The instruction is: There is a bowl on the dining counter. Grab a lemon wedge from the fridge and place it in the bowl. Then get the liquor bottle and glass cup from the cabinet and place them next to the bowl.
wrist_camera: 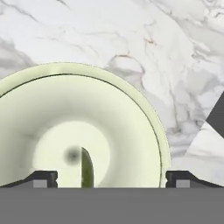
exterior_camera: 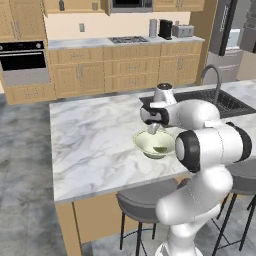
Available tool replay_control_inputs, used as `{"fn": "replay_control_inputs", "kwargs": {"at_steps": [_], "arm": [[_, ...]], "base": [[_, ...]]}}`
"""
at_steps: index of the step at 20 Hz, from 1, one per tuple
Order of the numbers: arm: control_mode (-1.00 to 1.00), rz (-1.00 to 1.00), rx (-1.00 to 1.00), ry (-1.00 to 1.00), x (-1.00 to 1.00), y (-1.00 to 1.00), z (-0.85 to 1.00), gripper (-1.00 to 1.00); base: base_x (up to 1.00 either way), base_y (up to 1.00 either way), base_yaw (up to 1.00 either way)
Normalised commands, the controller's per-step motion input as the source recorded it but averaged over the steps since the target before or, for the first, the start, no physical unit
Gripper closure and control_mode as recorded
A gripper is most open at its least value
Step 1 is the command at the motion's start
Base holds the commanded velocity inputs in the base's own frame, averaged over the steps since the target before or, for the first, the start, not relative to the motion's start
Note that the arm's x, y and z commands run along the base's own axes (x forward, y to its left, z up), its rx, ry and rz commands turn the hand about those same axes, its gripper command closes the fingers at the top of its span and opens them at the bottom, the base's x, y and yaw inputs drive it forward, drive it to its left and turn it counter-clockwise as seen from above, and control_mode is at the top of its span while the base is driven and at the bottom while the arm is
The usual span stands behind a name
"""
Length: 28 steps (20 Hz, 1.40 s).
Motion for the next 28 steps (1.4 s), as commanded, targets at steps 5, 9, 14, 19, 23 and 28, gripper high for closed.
{"fn": "replay_control_inputs", "kwargs": {"at_steps": [5, 9, 14, 19, 23, 28], "arm": [[-1.00, 0.00, 0.06, -0.19, -0.52, 0.00, 0.74, -1.00], [-1.00, 0.00, 0.08, -0.14, -0.57, 0.00, 0.74, -1.00], [-1.00, 0.00, 0.09, -0.13, -0.52, 0.00, 0.77, -1.00], [-1.00, -0.01, 0.09, -0.13, -0.49, 0.00, 0.76, -1.00], [-1.00, -0.05, 0.08, -0.09, -0.43, 0.00, 0.67, -1.00], [-1.00, -0.08, 0.14, 0.00, -0.40, 0.00, 0.36, -1.00]], "base": [[0.00, 0.00, 0.00], [0.00, 0.00, 0.00], [0.00, 0.00, 0.00], [0.00, 0.00, 0.00], [0.00, 0.00, 0.00], [0.00, 0.00, 0.00]]}}
